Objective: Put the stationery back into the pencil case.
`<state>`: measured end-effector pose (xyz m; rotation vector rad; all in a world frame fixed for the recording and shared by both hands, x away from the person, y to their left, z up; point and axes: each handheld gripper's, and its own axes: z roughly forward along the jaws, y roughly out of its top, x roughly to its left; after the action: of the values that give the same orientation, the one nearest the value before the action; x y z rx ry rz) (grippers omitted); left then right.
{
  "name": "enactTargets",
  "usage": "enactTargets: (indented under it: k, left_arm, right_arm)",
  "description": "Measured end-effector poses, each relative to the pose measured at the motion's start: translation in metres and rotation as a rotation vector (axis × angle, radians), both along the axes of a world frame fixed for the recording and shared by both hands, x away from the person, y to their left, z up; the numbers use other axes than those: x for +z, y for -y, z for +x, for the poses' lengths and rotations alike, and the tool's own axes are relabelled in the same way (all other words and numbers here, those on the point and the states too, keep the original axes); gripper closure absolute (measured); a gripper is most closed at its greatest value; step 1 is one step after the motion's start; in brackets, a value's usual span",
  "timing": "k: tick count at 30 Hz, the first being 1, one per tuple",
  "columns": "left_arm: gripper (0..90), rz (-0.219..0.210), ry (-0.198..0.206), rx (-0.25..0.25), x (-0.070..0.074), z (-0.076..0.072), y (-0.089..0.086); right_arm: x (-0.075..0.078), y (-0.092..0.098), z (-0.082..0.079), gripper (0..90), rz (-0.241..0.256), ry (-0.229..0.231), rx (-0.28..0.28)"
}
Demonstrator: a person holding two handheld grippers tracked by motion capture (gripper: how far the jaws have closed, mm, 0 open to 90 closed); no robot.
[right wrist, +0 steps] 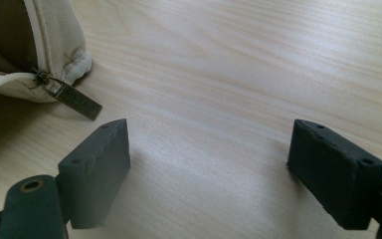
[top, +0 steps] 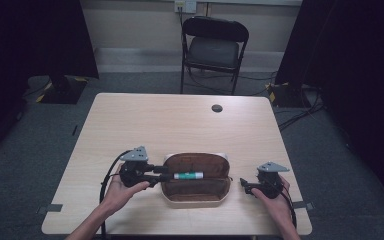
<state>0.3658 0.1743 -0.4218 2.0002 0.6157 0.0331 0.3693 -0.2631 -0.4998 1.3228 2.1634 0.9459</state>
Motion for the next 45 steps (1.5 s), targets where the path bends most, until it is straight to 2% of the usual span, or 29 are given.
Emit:
enactTargets:
  k: [5, 8, 9, 10, 13, 14, 18, 19, 22, 23, 24, 28, 30, 33, 35, 36, 37, 38, 39, 40, 42, 43, 44, 45]
  left_arm:
    - [48.4, 0.004, 0.021, 0.029, 0.001, -0.003, -0.016]
    - [40.3, 0.041, 0.037, 0.052, -0.001, -0.003, -0.026]
    - [35.9, 0.041, 0.037, 0.052, -0.001, -0.003, -0.026]
    - [33.4, 0.045, 0.034, 0.081, -0.003, -0.003, -0.034]
    - [29.6, 0.059, 0.035, 0.106, -0.004, -0.002, -0.043]
    - [26.5, 0.068, 0.033, 0.133, -0.006, -0.002, -0.052]
    - [22.6, 0.071, 0.027, 0.199, -0.012, -0.003, -0.074]
    - [22.0, 0.071, 0.027, 0.199, -0.012, -0.003, -0.074]
    - [21.4, 0.071, 0.023, 0.250, -0.015, -0.002, -0.096]
    - [21.0, 0.071, 0.023, 0.250, -0.015, -0.002, -0.096]
    - [20.7, 0.061, 0.020, 0.287, -0.017, -0.001, -0.108]
    - [17.9, 0.070, 0.025, 0.341, -0.021, 0.000, -0.122]
    - [17.5, 0.095, 0.021, 0.351, -0.026, 0.001, -0.129]
    - [17.7, 0.109, -0.005, 0.407, -0.035, 0.003, -0.138]
    - [17.8, 0.124, -0.007, 0.412, -0.038, 0.003, -0.140]
    - [17.5, 0.170, -0.015, 0.438, -0.044, 0.005, -0.144]
    - [17.9, 0.170, -0.015, 0.438, -0.044, 0.005, -0.144]
    - [18.9, 0.210, -0.012, 0.479, -0.049, 0.006, -0.144]
    - [19.5, 0.210, -0.012, 0.479, -0.049, 0.006, -0.144]
    - [19.1, 0.233, -0.026, 0.501, -0.053, 0.008, -0.142]
    - [18.5, 0.252, -0.039, 0.507, -0.058, 0.010, -0.138]
    - [18.4, 0.269, -0.037, 0.513, -0.061, 0.010, -0.137]
    - [18.4, 0.294, -0.018, 0.510, -0.065, 0.011, -0.136]
    - [18.4, 0.294, -0.018, 0.510, -0.065, 0.011, -0.136]
  right_arm:
    - [0.000, 0.000, 0.000, 15.8, 0.000, 0.000, 0.000]
    - [0.000, 0.000, 0.000, 15.8, 0.000, 0.000, 0.000]
    - [0.000, 0.000, 0.000, 15.8, 0.000, 0.000, 0.000]
    - [0.000, 0.000, 0.000, 15.8, 0.000, 0.000, -0.001]
    - [0.000, 0.000, 0.000, 15.8, 0.000, 0.000, 0.000]
    - [0.000, 0.000, 0.000, 15.8, 0.000, 0.000, -0.001]
    - [0.000, 0.000, 0.000, 15.7, 0.000, 0.000, 0.000]
    - [0.000, 0.000, 0.000, 15.7, 0.000, 0.000, 0.000]
    - [0.000, 0.000, 0.000, 15.7, 0.000, 0.000, -0.001]
    - [0.000, 0.000, 0.000, 15.8, 0.000, 0.000, 0.000]
    - [0.000, 0.000, 0.000, 15.8, 0.000, 0.001, 0.000]
    - [0.000, 0.000, 0.001, 15.6, -0.001, 0.003, 0.000]
    - [0.000, 0.000, 0.001, 15.6, -0.001, 0.003, 0.001]
    - [0.000, 0.000, 0.001, 15.6, -0.001, 0.003, 0.001]
    - [0.000, 0.000, 0.001, 15.6, -0.001, 0.003, 0.002]
    - [0.000, 0.000, 0.001, 15.6, -0.001, 0.003, 0.002]
    - [0.000, 0.000, 0.001, 15.6, -0.001, 0.003, 0.002]
    - [0.000, 0.000, 0.001, 15.6, -0.001, 0.003, 0.002]
    - [0.000, 0.000, 0.001, 15.6, -0.001, 0.003, 0.002]
    - [0.000, 0.000, 0.001, 15.6, -0.001, 0.003, 0.002]
    - [0.000, 0.000, 0.001, 15.6, -0.001, 0.003, 0.002]
    - [0.000, 0.000, 0.001, 15.6, -0.001, 0.003, 0.002]
    - [0.000, 0.000, 0.001, 15.5, -0.001, 0.002, 0.002]
    - [0.000, 0.000, 0.001, 15.5, -0.001, 0.003, 0.002]
